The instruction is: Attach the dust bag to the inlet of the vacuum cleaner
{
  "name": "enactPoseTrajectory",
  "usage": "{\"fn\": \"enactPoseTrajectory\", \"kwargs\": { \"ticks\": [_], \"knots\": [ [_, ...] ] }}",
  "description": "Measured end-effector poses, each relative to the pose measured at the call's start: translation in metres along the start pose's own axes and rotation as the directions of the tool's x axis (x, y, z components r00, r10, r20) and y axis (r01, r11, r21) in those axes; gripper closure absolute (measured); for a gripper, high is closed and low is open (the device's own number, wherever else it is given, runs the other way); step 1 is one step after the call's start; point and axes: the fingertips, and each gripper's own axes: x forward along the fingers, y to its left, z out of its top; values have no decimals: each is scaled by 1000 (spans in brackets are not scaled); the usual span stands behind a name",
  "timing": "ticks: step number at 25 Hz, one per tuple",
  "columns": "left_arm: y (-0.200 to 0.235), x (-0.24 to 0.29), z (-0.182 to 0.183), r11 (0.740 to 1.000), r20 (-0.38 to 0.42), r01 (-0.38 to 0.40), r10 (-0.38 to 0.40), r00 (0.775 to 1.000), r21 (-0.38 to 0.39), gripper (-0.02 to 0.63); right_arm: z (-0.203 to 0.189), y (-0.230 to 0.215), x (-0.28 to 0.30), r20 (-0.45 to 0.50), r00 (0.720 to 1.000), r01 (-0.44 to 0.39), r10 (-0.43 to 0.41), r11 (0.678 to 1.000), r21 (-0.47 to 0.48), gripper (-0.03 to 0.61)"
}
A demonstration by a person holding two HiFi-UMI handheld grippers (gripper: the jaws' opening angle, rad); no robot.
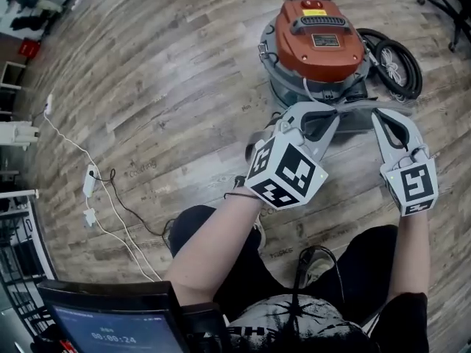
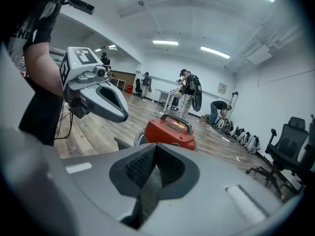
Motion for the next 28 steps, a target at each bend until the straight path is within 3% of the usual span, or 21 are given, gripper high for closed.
{"fn": "enactPoseTrajectory", "kwargs": {
  "ticks": [3,6,8,11,15,20,22,25,28],
  "knots": [
    [3,-17,2,1000,38,1,-1,999,-20,613,17,15,7,132,990,-42,45,999,-26,574],
    [15,-36,12,998,65,13,-10,998,-56,612,38,36,11,182,981,-76,67,996,46,574],
    [26,-40,25,997,104,22,-15,995,-71,612,54,41,16,183,980,-89,75,994,71,574],
    [42,-60,32,987,160,11,15,987,-160,612,75,49,18,149,984,-117,101,988,101,574],
    [50,-110,49,972,175,52,-12,985,-230,613,116,53,3,61,982,-185,179,977,106,574],
    [58,-190,124,931,195,155,-93,976,-330,612,219,56,-38,48,961,-278,274,951,138,574],
    [71,-229,163,926,174,146,-90,981,-347,612,265,55,-58,21,947,-322,322,938,126,574],
    [98,-286,217,922,163,112,-54,985,-371,614,324,56,-83,-110,909,-396,402,915,69,574],
    [125,-342,262,920,142,99,-48,989,-380,613,406,55,-93,-45,917,-388,397,912,134,574]
  ]
}}
